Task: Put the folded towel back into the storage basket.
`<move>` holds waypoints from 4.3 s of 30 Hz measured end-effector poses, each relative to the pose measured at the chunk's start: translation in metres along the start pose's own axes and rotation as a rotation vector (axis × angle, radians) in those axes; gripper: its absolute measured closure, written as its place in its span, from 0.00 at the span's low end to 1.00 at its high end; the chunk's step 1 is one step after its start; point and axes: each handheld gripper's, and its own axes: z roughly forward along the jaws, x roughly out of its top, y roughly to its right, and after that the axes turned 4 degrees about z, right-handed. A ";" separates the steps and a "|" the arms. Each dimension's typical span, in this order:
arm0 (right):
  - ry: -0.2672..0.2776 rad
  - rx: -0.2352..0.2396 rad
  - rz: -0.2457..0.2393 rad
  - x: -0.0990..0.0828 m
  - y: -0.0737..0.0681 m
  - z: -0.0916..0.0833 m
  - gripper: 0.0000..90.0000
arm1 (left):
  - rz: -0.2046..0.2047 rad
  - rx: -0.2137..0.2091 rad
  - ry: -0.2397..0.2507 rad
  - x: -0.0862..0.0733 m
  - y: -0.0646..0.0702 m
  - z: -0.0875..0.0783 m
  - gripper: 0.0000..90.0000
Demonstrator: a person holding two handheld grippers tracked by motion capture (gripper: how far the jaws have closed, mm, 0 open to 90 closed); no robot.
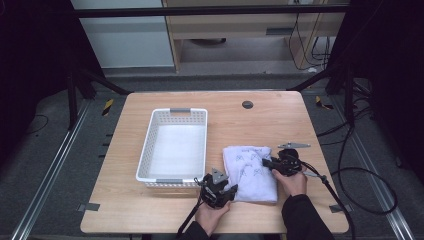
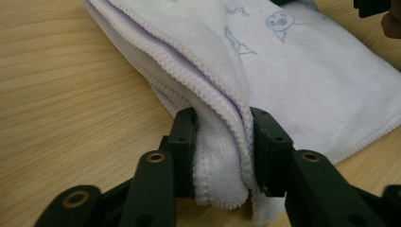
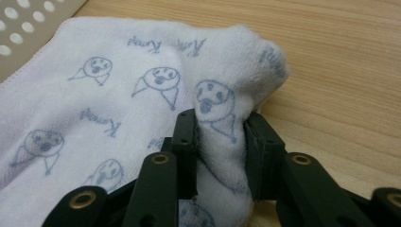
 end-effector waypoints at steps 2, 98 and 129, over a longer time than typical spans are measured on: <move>0.004 0.001 0.003 0.000 0.000 -0.001 0.79 | 0.001 -0.002 0.005 0.000 0.000 -0.001 0.76; 0.328 0.091 -0.174 0.104 -0.130 -0.060 0.82 | 0.143 0.097 0.274 0.067 -0.057 -0.158 0.82; 0.327 0.153 -0.185 0.122 -0.174 -0.015 0.82 | 0.097 0.162 0.278 0.053 -0.104 -0.186 0.82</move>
